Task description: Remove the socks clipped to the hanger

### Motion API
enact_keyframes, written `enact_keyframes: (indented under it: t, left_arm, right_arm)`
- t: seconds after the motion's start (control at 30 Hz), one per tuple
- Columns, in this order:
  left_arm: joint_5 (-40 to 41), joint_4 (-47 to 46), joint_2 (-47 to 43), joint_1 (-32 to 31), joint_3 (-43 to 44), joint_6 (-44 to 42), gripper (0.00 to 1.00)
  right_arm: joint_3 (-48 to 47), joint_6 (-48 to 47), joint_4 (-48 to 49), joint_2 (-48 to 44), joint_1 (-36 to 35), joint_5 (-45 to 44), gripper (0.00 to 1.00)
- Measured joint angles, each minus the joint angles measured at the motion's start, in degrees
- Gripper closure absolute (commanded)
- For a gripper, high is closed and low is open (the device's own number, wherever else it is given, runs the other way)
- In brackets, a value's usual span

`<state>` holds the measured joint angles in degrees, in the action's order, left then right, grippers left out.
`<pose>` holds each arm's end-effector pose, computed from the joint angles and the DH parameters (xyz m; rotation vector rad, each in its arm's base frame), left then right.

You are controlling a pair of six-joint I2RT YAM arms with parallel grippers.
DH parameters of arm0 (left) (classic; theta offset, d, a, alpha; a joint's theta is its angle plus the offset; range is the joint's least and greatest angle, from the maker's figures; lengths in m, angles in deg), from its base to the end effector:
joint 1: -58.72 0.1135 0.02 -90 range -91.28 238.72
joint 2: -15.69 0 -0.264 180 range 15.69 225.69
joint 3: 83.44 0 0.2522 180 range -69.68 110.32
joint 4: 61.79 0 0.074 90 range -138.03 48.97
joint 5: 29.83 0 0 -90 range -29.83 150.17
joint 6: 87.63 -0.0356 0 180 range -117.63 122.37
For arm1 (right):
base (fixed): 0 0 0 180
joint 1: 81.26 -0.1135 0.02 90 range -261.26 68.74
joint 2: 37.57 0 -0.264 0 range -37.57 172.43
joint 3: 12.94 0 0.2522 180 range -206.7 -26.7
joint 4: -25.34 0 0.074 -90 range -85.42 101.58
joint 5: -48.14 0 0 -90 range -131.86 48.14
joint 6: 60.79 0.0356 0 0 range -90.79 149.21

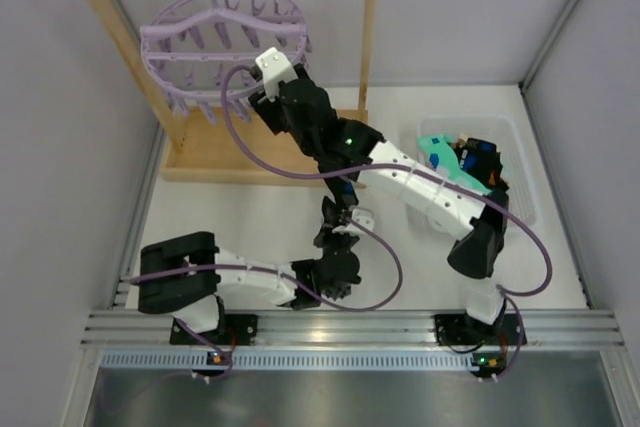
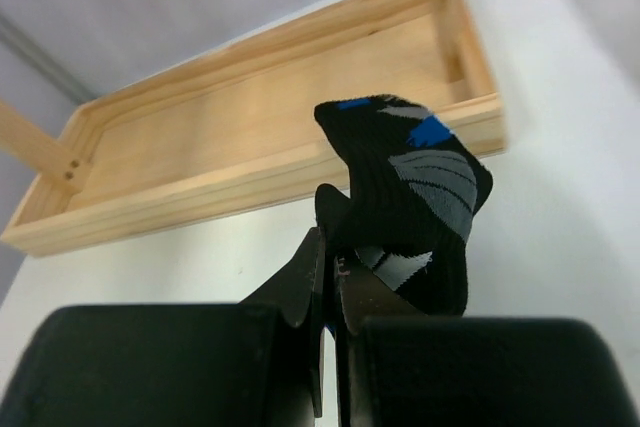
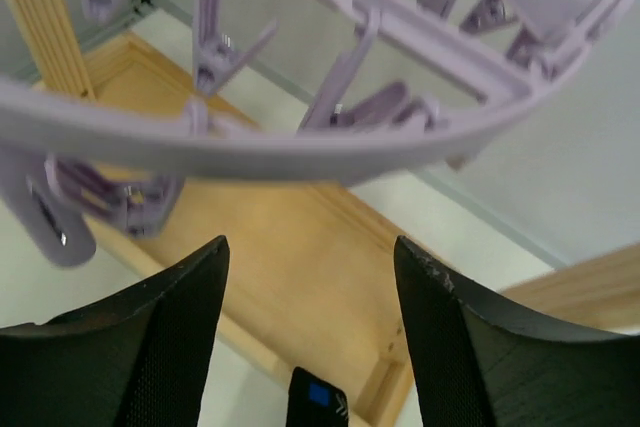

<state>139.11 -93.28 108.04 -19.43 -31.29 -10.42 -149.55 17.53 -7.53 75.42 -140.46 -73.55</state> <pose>0.0965 -0.2897 0.2023 0.2851 1.5826 0.3015 0.2501 0.3831 0.4408 -0.6370 1.5868 0.1377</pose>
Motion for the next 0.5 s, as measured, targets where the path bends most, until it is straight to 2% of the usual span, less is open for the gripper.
enact_keyframes:
  t: [0.13,0.23,0.37,0.5]
  left_arm:
    - [-4.8,0.7,-7.4,-4.5,-1.4,1.8,1.0]
    - [-11.9,4.2,-13.4,-6.1,-2.1,7.0,1.0]
    - [-21.4,7.2,-17.9,-6.0,-2.4,12.1,1.0]
    - [-29.7,13.5,-17.0,-6.0,1.6,14.5,1.0]
  right_arm:
    - [11.5,2.5,-0.7,-9.1,0.0,1.1,0.25]
    - [19.7,4.9,-2.3,-18.4,0.0,1.8,0.2]
    - [30.7,8.8,-5.5,-35.4,0.8,1.5,0.14]
    - [41.3,12.7,-8.8,-54.4,3.6,-2.9,0.11]
